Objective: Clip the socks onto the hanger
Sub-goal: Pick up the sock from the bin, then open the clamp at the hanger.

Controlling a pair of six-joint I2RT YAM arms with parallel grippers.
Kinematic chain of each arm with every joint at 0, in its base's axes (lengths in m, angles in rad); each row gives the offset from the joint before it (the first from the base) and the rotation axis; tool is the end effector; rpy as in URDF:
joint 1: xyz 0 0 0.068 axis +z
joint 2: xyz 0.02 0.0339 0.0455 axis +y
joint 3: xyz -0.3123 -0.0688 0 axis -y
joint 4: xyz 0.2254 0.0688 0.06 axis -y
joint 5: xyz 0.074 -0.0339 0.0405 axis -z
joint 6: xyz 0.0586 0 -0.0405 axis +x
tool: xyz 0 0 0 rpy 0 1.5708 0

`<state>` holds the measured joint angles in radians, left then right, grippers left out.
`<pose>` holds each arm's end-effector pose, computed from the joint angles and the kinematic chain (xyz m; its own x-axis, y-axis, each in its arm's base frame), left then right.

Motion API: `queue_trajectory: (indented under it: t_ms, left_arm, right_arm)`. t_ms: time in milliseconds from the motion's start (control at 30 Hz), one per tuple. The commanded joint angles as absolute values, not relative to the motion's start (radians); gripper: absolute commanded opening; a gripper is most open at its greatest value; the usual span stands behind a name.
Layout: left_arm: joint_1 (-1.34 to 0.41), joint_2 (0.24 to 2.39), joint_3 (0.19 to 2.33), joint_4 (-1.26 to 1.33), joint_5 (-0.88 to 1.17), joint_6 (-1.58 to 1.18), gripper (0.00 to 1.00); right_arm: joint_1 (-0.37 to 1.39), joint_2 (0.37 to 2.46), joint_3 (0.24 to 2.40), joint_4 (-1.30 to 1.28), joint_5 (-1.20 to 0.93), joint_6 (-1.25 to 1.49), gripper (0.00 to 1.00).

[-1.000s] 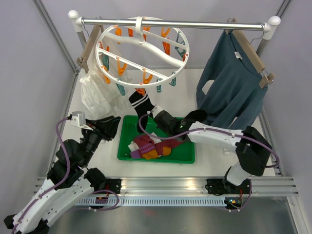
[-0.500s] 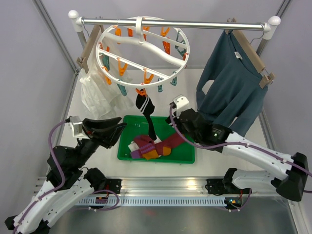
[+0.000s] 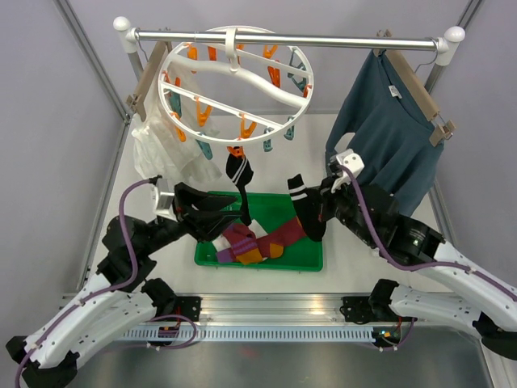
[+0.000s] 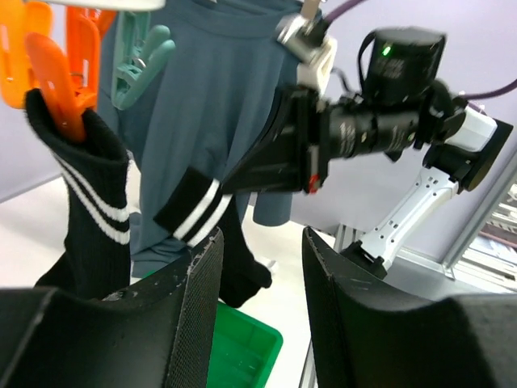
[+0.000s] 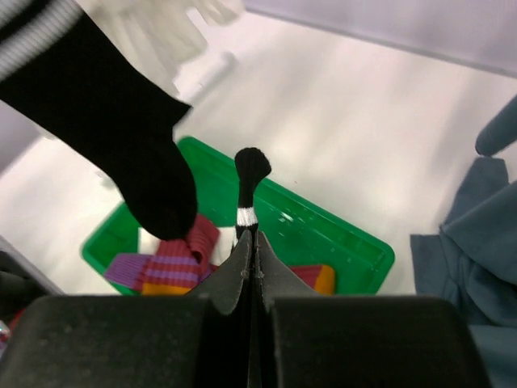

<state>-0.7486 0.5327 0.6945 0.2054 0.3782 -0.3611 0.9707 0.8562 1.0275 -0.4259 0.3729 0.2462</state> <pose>0.0466 -0.0728 0.4137 -0.0666 -0.3863 -0.9200 0.9209 0.3312 -0.2057 0.1033 0.1131 0.4146 -0.2767 -0.0025 -0.9609 -0.5176 0.8429 0.1469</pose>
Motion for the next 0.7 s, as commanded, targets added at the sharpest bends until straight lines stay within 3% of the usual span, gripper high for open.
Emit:
queue_trajectory:
  t_ms: [0, 667]
  left_arm:
    - [-0.755, 0.584, 0.726, 0.296, 0.44, -0.374, 0.5]
    - [-0.761, 0.853, 0.716, 0.522, 0.499, -0.561, 0.6]
  right_arm:
    - [0.968, 0.807, 1.098, -0.399, 0.307, 0.29, 0.0]
    - [0.968, 0.747, 1.157, -0.285, 0.043, 0.35, 0.0]
